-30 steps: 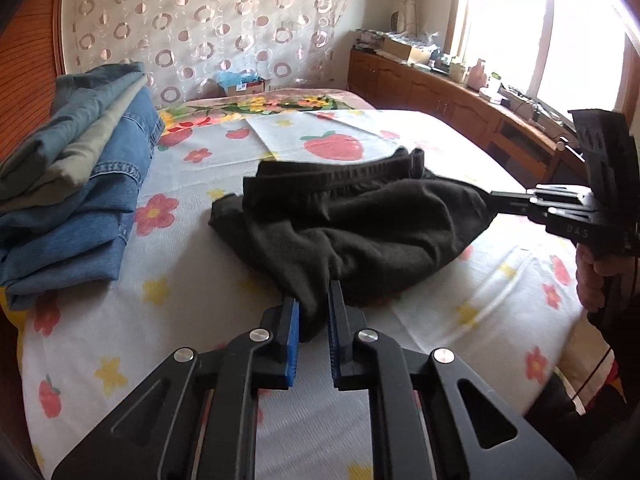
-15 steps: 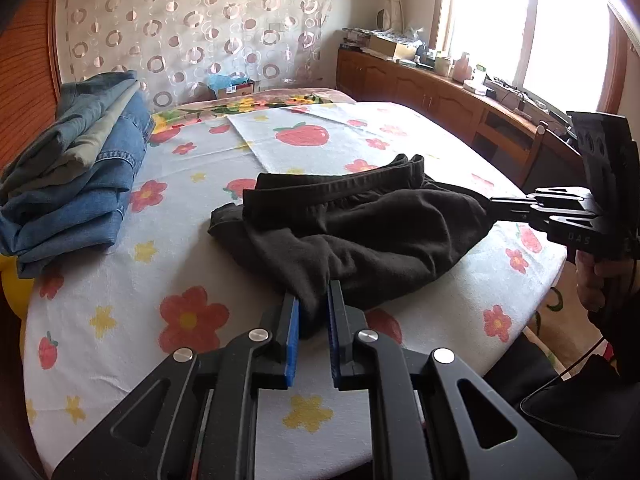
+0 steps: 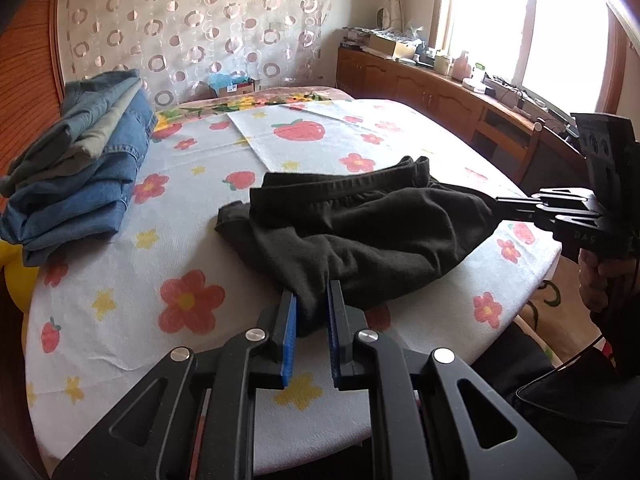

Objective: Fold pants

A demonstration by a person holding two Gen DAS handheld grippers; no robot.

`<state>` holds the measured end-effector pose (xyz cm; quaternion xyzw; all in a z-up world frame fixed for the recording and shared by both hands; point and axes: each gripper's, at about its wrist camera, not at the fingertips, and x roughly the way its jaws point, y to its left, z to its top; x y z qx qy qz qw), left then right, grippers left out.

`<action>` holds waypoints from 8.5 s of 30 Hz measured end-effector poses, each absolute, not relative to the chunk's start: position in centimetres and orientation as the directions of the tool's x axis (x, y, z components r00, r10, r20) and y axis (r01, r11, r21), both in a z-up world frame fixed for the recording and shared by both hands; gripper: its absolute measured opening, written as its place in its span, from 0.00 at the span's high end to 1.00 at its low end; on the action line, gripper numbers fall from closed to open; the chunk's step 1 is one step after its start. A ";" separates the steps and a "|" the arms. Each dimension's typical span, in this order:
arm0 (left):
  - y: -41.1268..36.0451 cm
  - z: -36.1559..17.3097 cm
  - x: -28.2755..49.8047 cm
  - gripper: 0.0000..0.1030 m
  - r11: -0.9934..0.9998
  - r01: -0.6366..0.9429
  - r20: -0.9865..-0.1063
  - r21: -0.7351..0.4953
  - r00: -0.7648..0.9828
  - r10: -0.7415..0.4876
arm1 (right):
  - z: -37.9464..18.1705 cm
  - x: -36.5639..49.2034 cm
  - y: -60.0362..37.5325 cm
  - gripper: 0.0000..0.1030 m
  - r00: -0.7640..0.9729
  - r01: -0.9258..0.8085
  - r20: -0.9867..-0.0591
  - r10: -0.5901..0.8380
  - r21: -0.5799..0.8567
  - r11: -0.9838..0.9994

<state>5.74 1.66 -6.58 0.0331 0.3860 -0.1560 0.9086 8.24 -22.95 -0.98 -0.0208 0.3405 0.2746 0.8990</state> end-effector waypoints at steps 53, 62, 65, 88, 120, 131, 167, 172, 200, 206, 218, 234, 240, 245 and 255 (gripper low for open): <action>3.3 -9.4 14.1 0.26 0.980 0.192 -0.752 -0.050 0.638 -0.163 | -1.9 18.4 -18.8 0.83 0.613 -0.523 -0.646 0.455 0.101 0.847; 3.7 -9.9 13.9 0.24 0.979 0.185 -0.750 -0.082 0.635 -0.183 | -1.1 12.6 -21.4 0.62 0.658 -0.480 -0.648 0.384 0.033 0.877; 3.7 -9.9 13.8 0.24 0.980 0.188 -0.749 -0.071 0.638 -0.177 | -1.5 10.6 -22.0 0.59 0.656 -0.463 -0.653 0.378 0.048 0.885; 3.5 -9.9 13.8 0.24 0.980 0.190 -0.749 -0.066 0.639 -0.174 | -2.5 7.5 -25.5 0.99 0.610 -0.485 -0.644 0.462 0.158 0.860; 3.5 -9.9 13.8 0.24 0.979 0.190 -0.749 -0.066 0.640 -0.175 | -2.4 15.4 -19.3 0.51 0.614 -0.478 -0.698 0.368 0.042 0.878; 3.5 -9.9 13.8 0.23 0.979 0.190 -0.748 -0.066 0.640 -0.175 | -3.5 15.7 -18.9 0.35 0.635 -0.457 -0.696 0.334 0.010 0.889; 6.0 -9.4 14.1 0.51 0.957 0.168 -0.749 -0.238 0.596 -0.291 | -3.6 15.6 -19.5 0.33 0.630 -0.462 -0.690 0.357 0.037 0.886; 5.8 -9.4 13.8 0.51 0.959 0.165 -0.747 -0.230 0.602 -0.283 | -3.6 15.5 -19.6 0.41 0.624 -0.476 -0.686 0.375 0.047 0.878; 3.6 -5.0 11.3 0.84 0.953 0.242 -0.649 -0.182 0.698 -0.301 | -2.3 13.0 -19.7 0.88 0.643 -0.513 -0.608 0.465 0.109 0.851; 3.0 -3.3 10.4 0.84 0.952 0.262 -0.617 -0.162 0.726 -0.304 | -1.0 11.8 -20.3 0.88 0.671 -0.517 -0.565 0.480 0.109 0.849; 1.5 0.3 10.1 0.92 0.950 0.298 -0.558 -0.096 0.774 -0.300 | 0.9 10.3 -21.0 0.89 0.735 -0.503 -0.479 0.479 0.088 0.860; 3.0 -7.1 15.7 0.54 0.966 0.205 -0.751 -0.159 0.609 -0.253 | -2.8 14.8 -20.7 0.89 0.687 -0.432 -0.606 0.401 0.103 0.896; 2.3 -9.1 17.9 0.54 0.962 0.195 -0.783 -0.190 0.562 -0.268 | -2.6 14.6 -20.8 0.89 0.685 -0.431 -0.612 0.396 0.098 0.897; 2.0 -9.2 18.6 0.54 0.954 0.212 -0.779 -0.214 0.553 -0.297 | -2.8 14.8 -20.9 0.89 0.674 -0.433 -0.621 0.400 0.107 0.895; 0.9 -6.8 16.2 0.87 0.953 0.257 -0.713 -0.158 0.638 -0.290 | -2.4 14.2 -21.6 0.89 0.686 -0.441 -0.593 0.422 0.123 0.889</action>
